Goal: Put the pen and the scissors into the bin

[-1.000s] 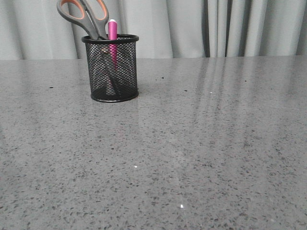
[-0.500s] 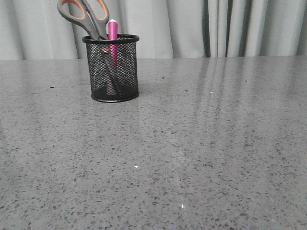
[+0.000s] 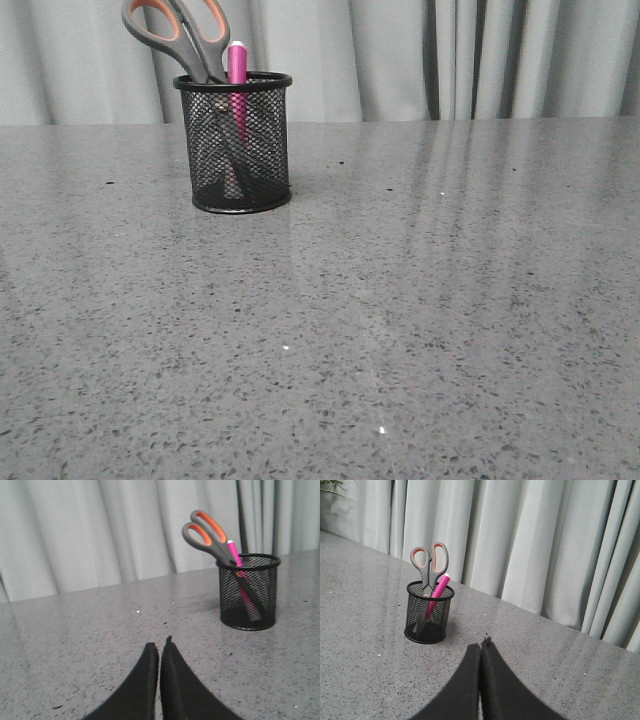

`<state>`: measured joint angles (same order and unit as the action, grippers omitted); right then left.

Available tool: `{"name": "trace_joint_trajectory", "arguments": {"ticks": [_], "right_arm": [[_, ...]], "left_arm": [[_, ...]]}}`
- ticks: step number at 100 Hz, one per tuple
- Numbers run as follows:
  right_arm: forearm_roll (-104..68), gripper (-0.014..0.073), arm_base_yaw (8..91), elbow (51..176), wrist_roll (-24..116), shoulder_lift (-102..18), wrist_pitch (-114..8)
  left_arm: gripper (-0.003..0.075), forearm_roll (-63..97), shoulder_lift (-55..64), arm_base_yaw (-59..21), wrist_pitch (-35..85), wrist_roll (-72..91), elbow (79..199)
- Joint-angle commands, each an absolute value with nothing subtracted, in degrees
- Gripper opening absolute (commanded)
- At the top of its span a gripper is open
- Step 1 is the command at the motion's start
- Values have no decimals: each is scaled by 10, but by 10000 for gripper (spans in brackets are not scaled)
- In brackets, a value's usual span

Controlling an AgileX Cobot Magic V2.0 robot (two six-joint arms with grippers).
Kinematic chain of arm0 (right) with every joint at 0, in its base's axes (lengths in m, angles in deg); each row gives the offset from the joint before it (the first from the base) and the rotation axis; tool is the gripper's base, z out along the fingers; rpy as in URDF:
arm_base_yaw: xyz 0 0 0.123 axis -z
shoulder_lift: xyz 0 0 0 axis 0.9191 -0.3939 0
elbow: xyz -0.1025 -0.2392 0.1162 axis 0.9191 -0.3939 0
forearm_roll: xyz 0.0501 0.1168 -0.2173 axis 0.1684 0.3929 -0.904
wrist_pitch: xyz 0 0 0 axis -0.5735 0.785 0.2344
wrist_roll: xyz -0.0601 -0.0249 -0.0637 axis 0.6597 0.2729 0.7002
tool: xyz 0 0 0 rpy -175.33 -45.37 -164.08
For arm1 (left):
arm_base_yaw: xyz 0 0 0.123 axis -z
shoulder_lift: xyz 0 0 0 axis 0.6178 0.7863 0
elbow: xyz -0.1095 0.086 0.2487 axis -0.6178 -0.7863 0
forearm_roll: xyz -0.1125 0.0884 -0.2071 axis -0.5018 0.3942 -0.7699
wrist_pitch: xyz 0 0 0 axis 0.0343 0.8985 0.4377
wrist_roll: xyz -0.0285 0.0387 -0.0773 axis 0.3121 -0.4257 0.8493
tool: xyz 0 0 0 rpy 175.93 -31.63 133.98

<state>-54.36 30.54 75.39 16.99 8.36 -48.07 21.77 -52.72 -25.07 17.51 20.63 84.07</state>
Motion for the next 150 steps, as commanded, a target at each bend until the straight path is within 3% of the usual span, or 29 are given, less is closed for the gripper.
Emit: {"name": "trace_joint_trajectory", "arguments": {"ticks": [1,29,69,150], "right_arm": [[-547,-69,307,769,173,78,-516],[-547,-69,307,769,173,78,-516],[-547,-69,307,769,173,78,-516],[-547,-69,307,769,173,78,-516]], "left_arm": [[-19,229,-544,-279,132,238,831],[-19,282,-550,-345,217,247,791],[-19,308,-550,-351,295,271,791],[-19,344,-550,-350,288,310,791]]}}
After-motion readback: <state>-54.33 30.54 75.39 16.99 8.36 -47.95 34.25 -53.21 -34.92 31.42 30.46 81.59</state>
